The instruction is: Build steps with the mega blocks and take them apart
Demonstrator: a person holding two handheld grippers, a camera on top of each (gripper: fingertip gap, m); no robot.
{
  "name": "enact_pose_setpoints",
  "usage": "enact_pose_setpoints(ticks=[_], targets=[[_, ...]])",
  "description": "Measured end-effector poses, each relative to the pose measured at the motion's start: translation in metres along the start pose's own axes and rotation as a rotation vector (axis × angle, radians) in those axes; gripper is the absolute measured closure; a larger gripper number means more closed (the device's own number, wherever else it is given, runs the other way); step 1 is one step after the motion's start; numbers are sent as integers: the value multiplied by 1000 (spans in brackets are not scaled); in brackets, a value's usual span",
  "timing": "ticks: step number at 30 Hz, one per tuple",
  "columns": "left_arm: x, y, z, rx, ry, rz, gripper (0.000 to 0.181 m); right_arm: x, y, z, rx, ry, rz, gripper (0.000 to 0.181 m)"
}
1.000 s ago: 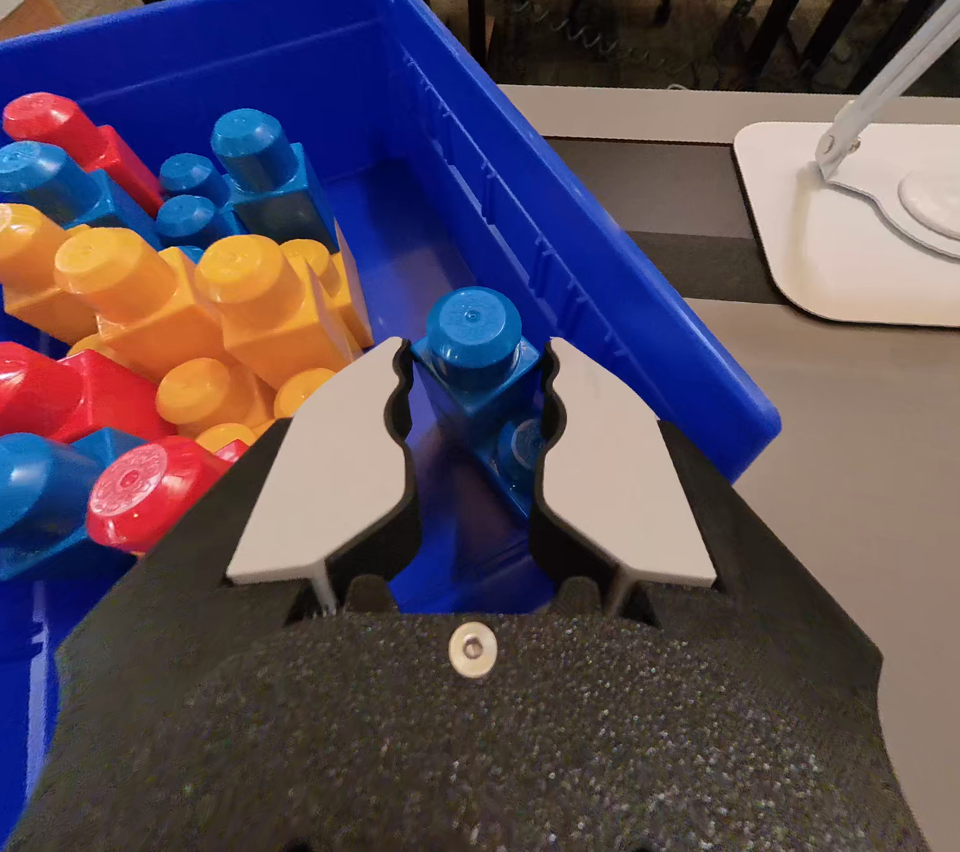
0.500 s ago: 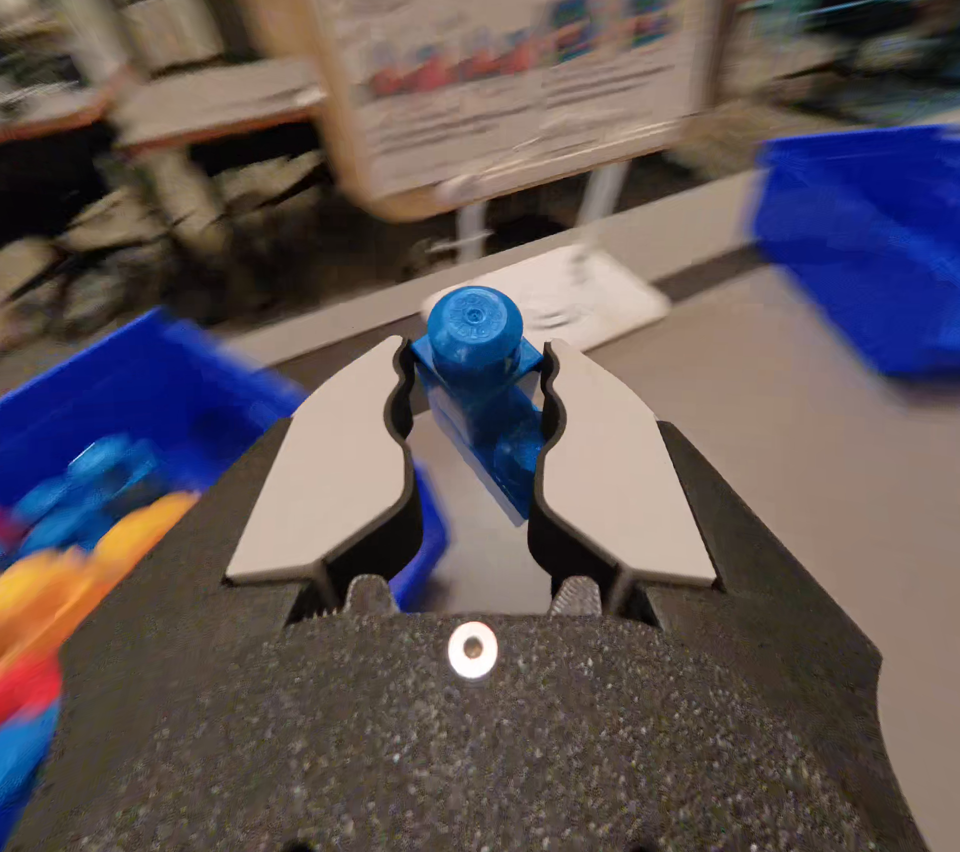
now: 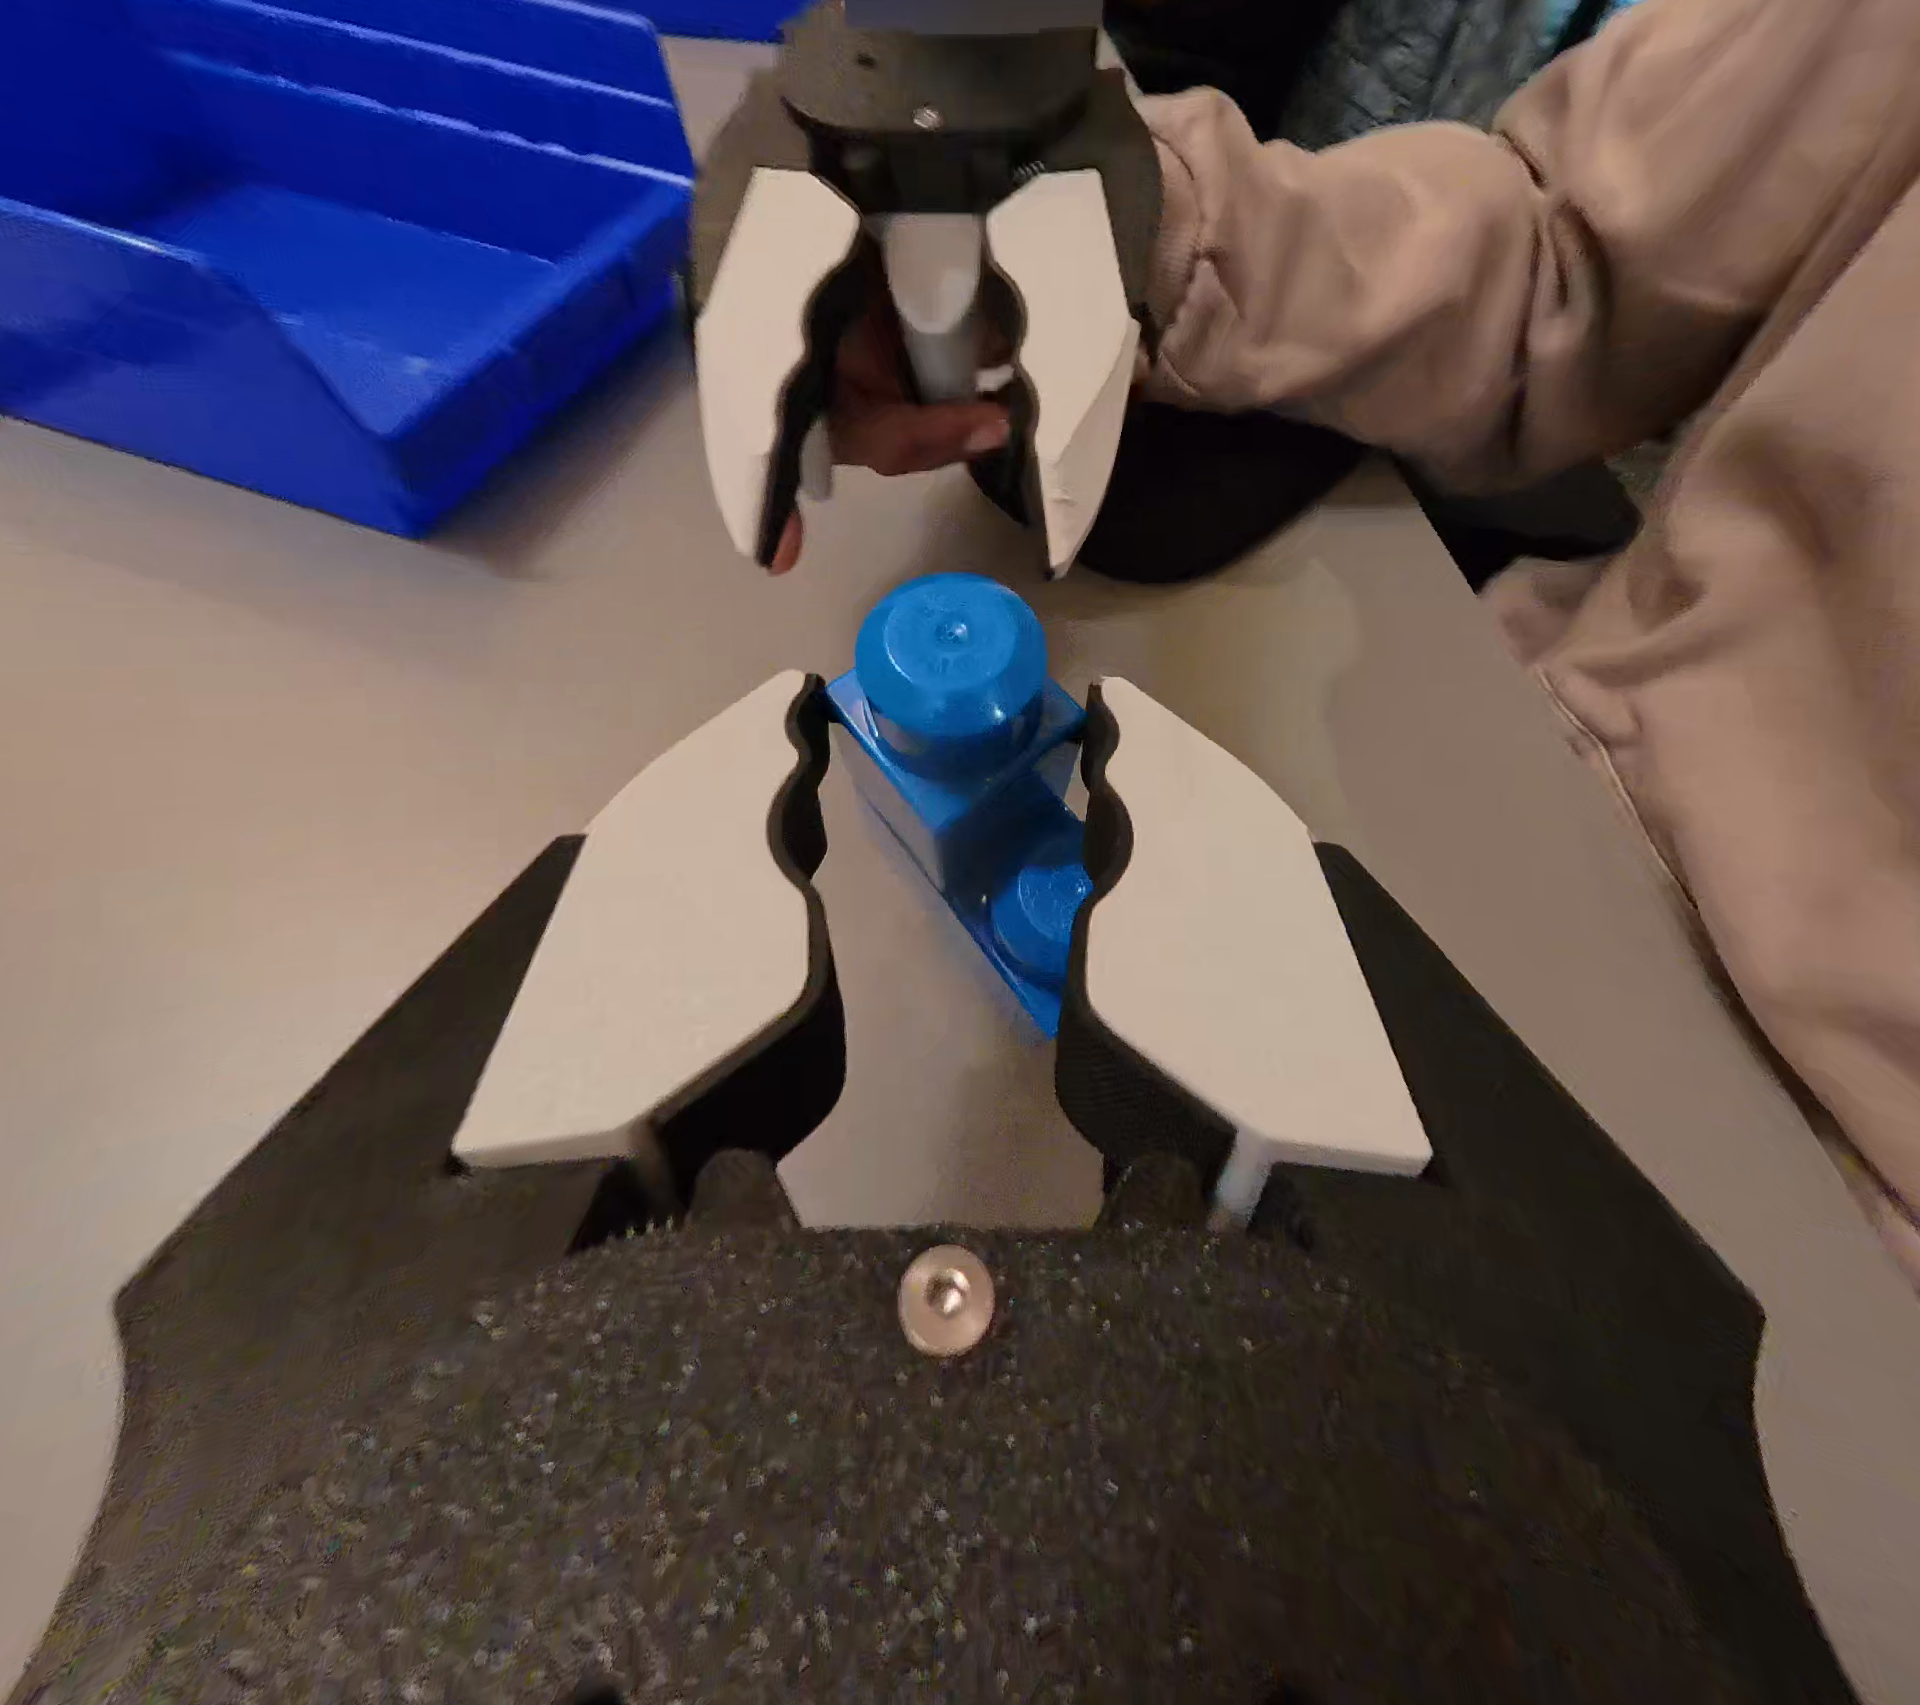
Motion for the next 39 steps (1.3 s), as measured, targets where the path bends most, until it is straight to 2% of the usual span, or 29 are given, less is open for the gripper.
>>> enact_pose_setpoints(ticks=[6, 7, 10, 14, 20, 22, 24, 26, 28, 32, 36, 39], targets=[[29, -20, 0, 71, -44, -103, 134, 7, -13, -4, -30, 29, -136, 123], [31, -20, 0, 80, -37, -103, 129, 8, -15, -4, -31, 30, -148, 122], [25, -16, 2, 77, -14, -82, 113, 11, -23, -4, -29, 43, -189, 118], [6, -10, 6, 89, 52, -58, 118, 19, -23, -5, -80, 66, -216, 116], [-2, -20, 1, 57, 161, -17, 116, 41, -13, 1, -222, 58, -396, 112], [-4, -24, -4, 36, 178, -12, 115, 48, -11, 0, -259, 81, -444, 116], [-8, -24, -7, 28, 192, 6, 115, 52, -12, -1, -291, 114, -502, 137], [-13, -23, -8, 22, 204, 34, 116, 53, -13, -1, -289, 136, -484, 139], [-19, -20, -11, 11, 218, 89, 117, 51, -12, 2, -253, 137, -408, 145], [-31, -11, -16, -49, 236, 260, 117, 33, 5, 12, -129, 124, -146, 145], [-41, -1, -20, -100, 271, 429, 117, 4, 32, 29, 22, 53, 271, 145], [-43, 8, -20, -117, 330, 546, 122, -12, 44, 38, 183, 62, 561, 145]])
Point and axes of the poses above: each gripper's, where its closed fingertips meet, x out along the fingers, y out of its top, z = x × y across the jaws, the point moved 8 cm from there along -x, back along the fingers, and after that the axes turned 5 degrees about x, right-handed, at the moved point
